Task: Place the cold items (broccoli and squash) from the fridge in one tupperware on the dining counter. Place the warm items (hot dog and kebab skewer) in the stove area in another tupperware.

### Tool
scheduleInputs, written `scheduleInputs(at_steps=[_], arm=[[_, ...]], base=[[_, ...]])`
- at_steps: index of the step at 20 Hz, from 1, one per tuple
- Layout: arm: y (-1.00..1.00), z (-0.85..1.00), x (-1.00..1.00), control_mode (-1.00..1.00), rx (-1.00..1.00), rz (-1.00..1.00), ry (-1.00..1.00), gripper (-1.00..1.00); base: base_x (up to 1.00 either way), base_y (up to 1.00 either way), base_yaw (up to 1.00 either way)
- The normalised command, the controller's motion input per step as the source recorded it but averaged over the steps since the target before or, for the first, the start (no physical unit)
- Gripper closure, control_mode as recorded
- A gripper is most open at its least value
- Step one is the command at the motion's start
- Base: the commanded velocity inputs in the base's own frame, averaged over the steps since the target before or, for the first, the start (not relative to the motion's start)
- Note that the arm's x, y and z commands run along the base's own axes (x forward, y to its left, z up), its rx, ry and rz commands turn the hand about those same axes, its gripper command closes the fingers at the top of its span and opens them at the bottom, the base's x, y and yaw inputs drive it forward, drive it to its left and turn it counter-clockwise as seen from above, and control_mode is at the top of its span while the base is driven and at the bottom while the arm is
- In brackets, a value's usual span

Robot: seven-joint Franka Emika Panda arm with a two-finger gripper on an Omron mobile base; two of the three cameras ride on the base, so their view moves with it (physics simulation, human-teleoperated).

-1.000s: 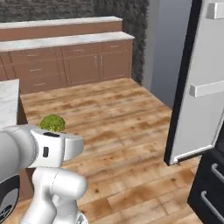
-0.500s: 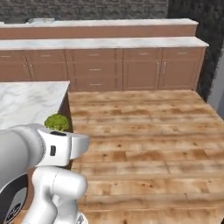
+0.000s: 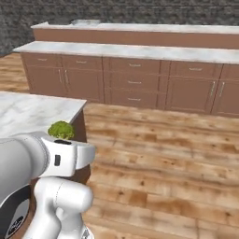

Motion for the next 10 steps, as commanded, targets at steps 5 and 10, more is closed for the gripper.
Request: scheduleInputs(at_steps=[5,10], arm=[[0.0,0.0,0.0,1.0,0.0,0.0,0.0,1.0],[0.0,0.0,0.0,1.0,0.0,0.0,0.0,1.0]], base=[[1.0,-0.74,0.26],[1.0,-0.62,0.24]])
